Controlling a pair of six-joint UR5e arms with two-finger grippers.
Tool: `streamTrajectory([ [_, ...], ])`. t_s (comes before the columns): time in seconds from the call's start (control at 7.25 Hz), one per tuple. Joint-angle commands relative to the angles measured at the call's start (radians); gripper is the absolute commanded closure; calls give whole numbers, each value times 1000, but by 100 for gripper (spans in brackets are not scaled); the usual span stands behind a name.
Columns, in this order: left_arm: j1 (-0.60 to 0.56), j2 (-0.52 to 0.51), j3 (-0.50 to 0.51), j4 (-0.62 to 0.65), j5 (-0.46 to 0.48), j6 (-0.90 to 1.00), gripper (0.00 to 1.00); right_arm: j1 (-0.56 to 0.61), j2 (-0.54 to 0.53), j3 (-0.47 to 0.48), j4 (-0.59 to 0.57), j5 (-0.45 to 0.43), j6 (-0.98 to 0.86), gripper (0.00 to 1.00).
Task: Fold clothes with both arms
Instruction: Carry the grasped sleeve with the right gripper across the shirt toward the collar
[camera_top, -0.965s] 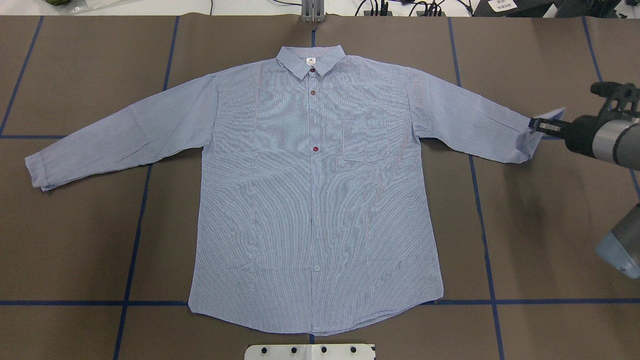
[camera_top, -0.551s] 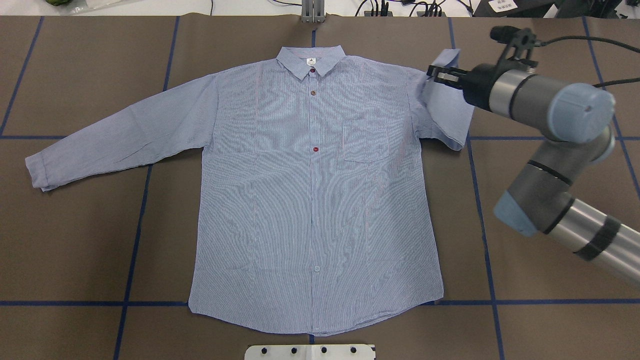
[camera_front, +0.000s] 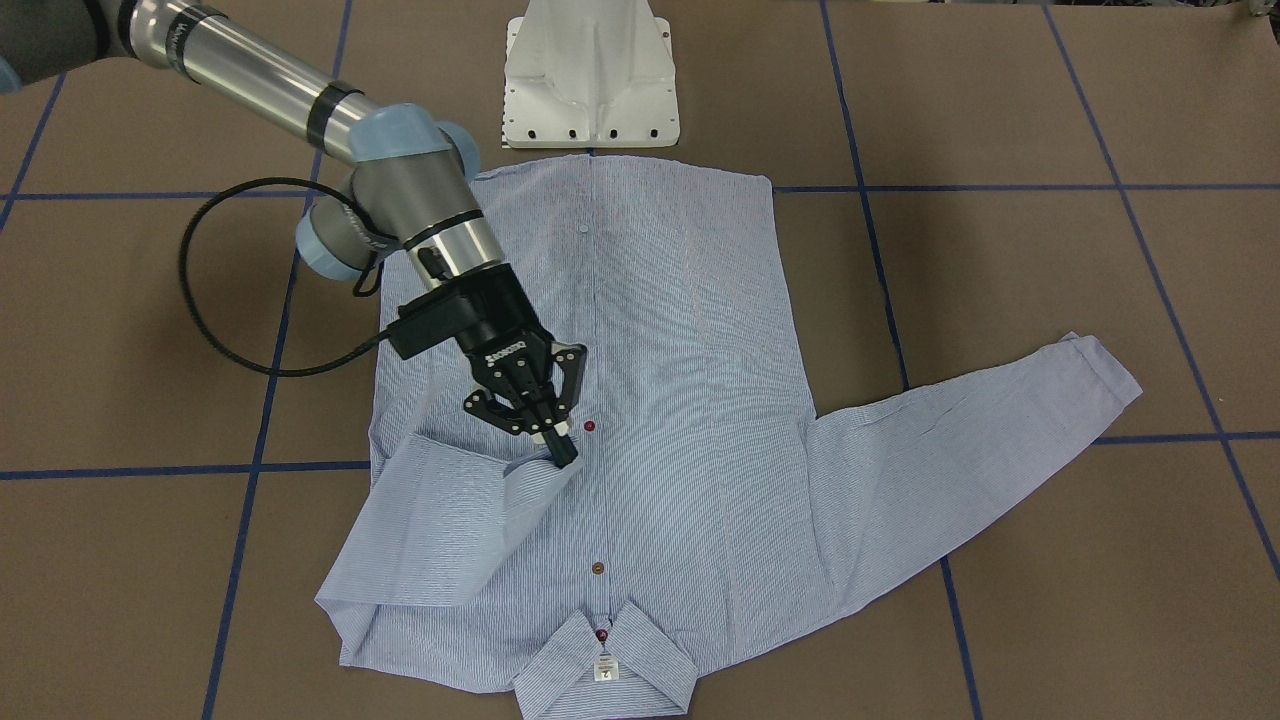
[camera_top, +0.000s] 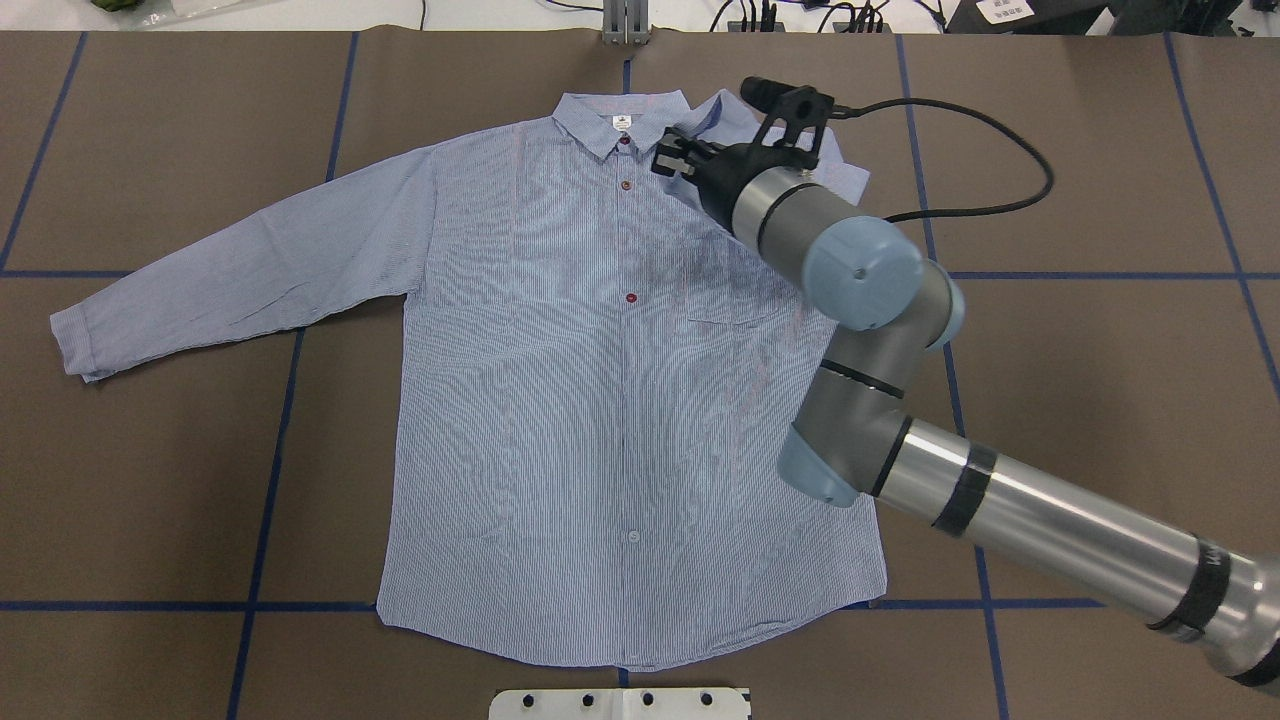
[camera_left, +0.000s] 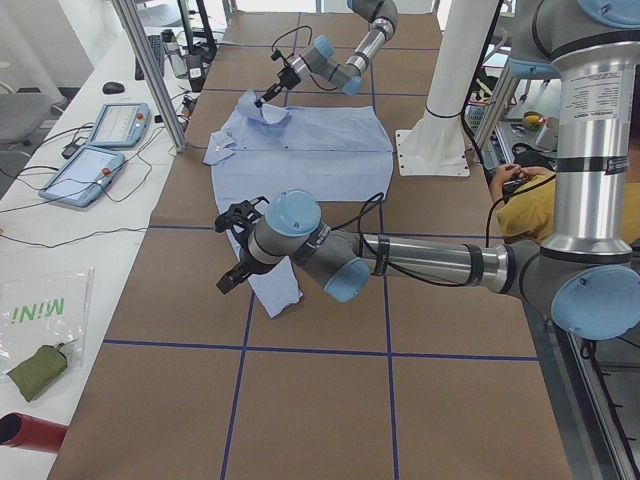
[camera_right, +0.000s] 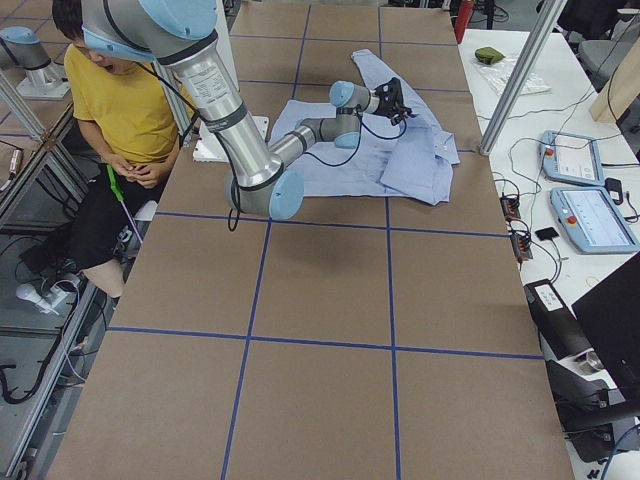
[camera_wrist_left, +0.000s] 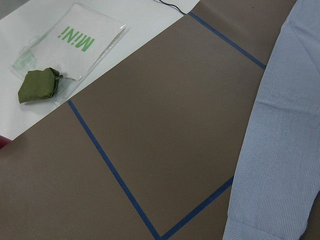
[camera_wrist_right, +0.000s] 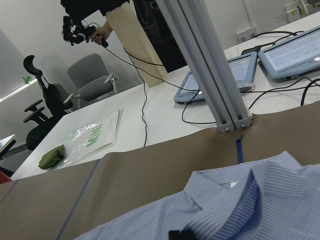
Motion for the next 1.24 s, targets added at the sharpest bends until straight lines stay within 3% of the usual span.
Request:
streamTrajectory([
  [0.0,0,2,2,0,2,0,0,-62,135,-140,-18,-36,2,100],
  [0.55,0,6,2,0,2,0,0,-140,204,-180,-308,-33,20,98],
  [0.69,0,6,2,0,2,0,0,-141,276,-184,-519,-24,40,74],
  [0.83,0,8,2,0,2,0,0,-142,325,-186,-626,-6,58,52],
  [0.96,0,8,4,0,2,0,0,-151,349,-194,-634,4,81,1],
  [1.1,2,6,13,-2,0,0,0,-148,387,-194,-718,16,123,0],
])
